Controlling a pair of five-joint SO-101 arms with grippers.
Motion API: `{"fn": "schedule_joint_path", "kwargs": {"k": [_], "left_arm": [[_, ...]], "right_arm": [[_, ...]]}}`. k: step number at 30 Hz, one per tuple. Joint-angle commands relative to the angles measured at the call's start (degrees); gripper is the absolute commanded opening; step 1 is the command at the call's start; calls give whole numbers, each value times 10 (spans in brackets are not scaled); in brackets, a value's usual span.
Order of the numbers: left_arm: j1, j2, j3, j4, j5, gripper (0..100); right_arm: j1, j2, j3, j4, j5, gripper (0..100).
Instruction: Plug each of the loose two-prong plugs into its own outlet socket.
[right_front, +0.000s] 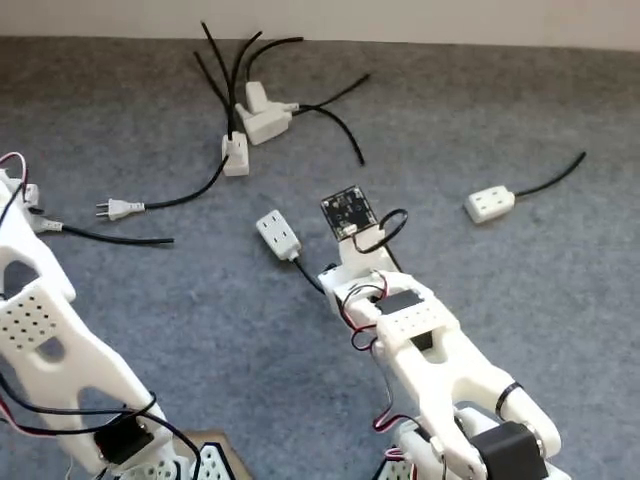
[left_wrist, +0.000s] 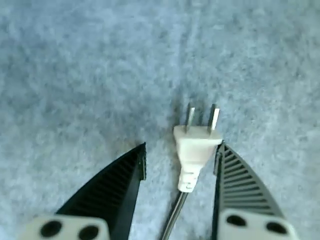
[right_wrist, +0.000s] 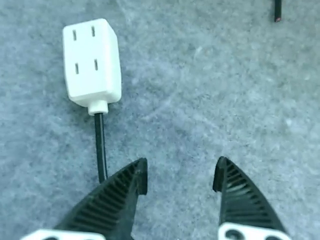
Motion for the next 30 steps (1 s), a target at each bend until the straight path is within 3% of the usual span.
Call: {"fn": "schedule_joint_path", "kwargs": {"k": [1, 6, 13, 18, 23, 30], "left_arm": [[1, 58, -121, 28, -33, 224], [-2, 148, -230, 59, -35, 223], [-4, 193, -356, 156, -84, 95], [-22, 194, -378, 172, -86, 3], [-14, 187, -386, 189, -89, 6], [70, 91, -416, 202, -267, 6]], "right_arm": [[-6, -17, -2, -14, -2, 221], [-6, -17, -1, -14, -2, 221], [-6, -17, -1, -13, -2, 221], [-6, -17, -1, -13, -2, 221], [-6, -18, -1, -13, -2, 221], [-5, -18, -1, -13, -2, 221]]}}
